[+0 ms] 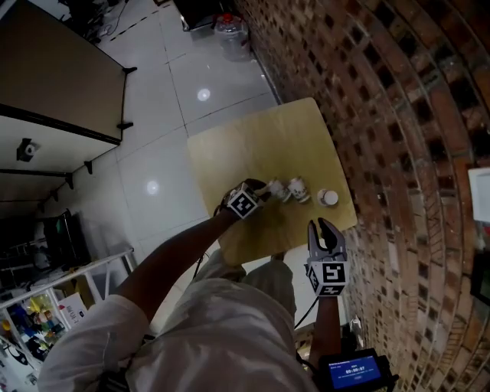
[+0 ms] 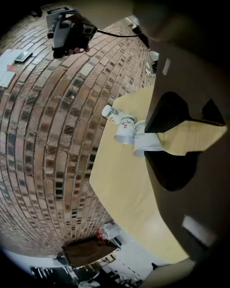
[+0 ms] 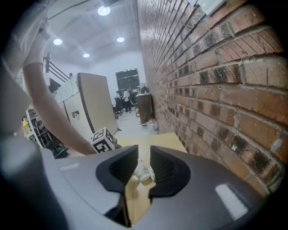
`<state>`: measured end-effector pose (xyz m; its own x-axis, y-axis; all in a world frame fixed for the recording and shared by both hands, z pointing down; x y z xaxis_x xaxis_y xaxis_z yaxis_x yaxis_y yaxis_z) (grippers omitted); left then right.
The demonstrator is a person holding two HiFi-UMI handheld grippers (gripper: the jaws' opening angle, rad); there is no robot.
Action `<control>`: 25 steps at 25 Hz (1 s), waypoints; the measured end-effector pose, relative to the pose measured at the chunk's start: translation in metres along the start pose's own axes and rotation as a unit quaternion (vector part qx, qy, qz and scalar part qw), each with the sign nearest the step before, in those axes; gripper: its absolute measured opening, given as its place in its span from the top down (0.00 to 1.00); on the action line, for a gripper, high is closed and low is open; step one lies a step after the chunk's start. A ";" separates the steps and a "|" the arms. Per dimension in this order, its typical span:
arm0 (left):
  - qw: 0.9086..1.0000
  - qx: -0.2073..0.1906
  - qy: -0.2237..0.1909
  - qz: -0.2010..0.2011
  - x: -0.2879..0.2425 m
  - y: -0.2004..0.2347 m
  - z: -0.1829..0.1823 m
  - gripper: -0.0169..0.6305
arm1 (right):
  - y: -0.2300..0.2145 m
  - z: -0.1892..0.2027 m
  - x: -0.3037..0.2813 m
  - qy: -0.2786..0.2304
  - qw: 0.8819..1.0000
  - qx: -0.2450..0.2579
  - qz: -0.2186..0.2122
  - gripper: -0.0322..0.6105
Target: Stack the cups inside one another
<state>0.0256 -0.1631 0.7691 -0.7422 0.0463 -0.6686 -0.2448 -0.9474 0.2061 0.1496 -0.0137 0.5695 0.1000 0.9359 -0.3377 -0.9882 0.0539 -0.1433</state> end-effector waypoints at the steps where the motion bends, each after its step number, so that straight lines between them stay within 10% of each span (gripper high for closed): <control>1: 1.000 -0.005 0.006 0.008 -0.004 0.001 0.001 0.75 | 0.000 0.001 -0.001 0.001 1.000 -0.003 0.003 0.83; 25: 0.993 -0.016 0.051 0.104 -0.032 -0.003 0.018 0.87 | 0.003 0.020 0.004 0.021 0.997 -0.024 0.066 0.83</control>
<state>0.0387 -0.1562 0.8031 -0.7074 -0.1827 -0.6828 -0.0712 -0.9427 0.3260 0.1448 -0.0026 0.5867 -0.0241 0.9183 -0.3952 -0.9865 -0.0858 -0.1394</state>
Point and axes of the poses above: the fingertips, and each gripper's own axes: x backward along the fingers, y to its left, z out of its underside, the point moved 4 cm from there along x, backward along the fingers, and after that the axes turned 12 degrees about -y, right-handed, at the moved point
